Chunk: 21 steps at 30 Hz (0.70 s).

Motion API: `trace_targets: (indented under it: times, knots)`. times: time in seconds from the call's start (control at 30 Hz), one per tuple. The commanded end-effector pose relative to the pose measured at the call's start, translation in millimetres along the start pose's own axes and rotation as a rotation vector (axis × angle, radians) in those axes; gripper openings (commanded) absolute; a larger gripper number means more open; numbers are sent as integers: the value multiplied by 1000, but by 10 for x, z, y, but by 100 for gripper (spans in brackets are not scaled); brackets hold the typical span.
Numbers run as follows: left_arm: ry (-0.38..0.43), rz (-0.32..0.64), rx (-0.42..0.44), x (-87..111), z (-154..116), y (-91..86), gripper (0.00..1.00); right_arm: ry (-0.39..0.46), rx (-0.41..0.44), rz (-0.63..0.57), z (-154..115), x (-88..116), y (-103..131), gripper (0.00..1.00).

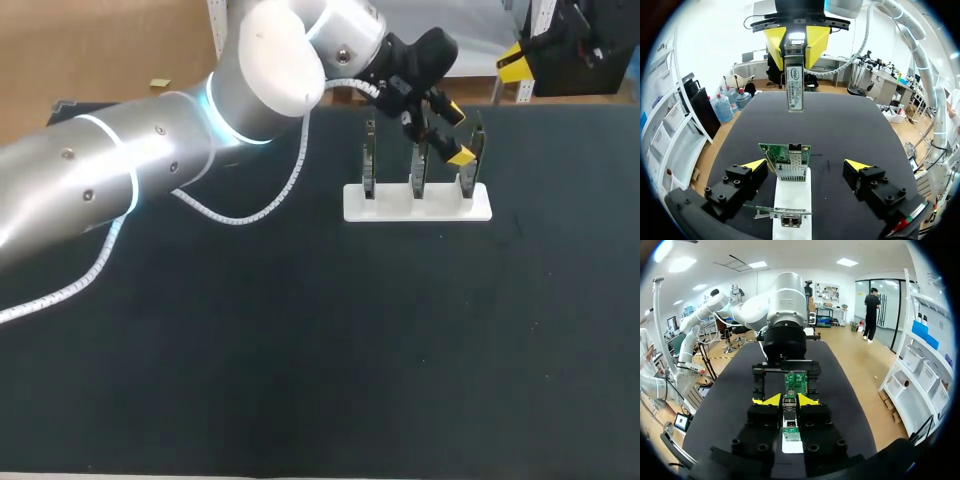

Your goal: Pick up the optical module with the left hand, and insert it into the network port with the right hand.

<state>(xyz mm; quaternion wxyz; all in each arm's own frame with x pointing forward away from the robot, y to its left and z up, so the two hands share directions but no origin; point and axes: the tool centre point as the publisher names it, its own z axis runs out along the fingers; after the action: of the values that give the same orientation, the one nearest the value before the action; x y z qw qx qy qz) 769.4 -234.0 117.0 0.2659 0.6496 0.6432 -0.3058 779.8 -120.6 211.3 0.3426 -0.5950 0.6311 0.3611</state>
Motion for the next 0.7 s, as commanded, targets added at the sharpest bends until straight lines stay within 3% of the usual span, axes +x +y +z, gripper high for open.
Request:
trace_targets:
  times: [0.03,0.7]
  knots:
    - [4,3,3,-10,7,14,100,2,5,-1,7,-8,18,0]
    - [5,-2,7,1,16,-9,100,-2,-3,-4,46,-18,23,0]
